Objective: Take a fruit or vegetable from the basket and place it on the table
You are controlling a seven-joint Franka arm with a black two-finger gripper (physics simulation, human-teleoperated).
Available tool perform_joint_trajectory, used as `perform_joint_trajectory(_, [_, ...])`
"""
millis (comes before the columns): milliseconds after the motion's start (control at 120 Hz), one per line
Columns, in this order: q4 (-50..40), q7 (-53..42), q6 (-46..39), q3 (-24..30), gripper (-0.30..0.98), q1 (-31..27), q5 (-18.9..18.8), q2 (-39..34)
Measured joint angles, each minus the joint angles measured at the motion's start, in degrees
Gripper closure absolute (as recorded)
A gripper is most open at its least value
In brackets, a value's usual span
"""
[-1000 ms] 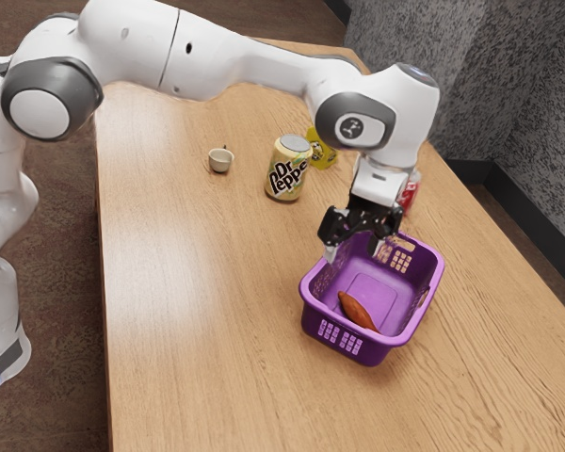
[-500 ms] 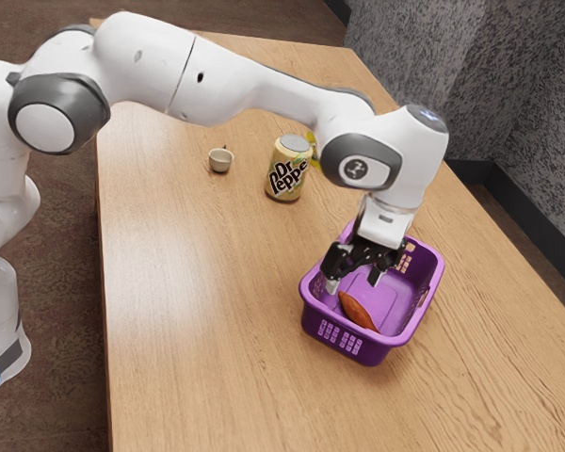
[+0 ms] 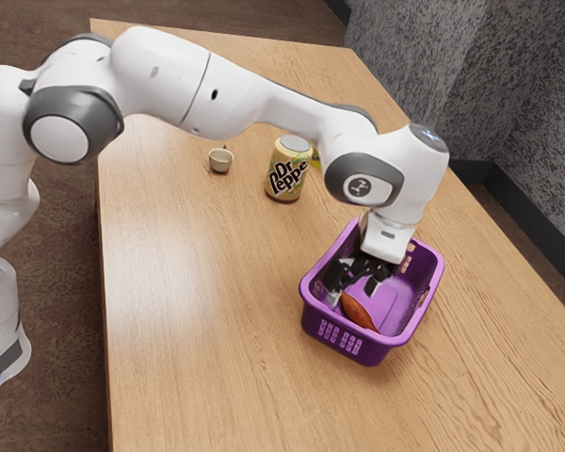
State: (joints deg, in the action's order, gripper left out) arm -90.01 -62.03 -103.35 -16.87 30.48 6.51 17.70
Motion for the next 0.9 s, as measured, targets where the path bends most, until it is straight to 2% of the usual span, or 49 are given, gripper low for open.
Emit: perform_joint_trajectory(900, [3.20, 0.39, -2.07, 0.08, 0.10, -2.87, 1.48, 6.17])
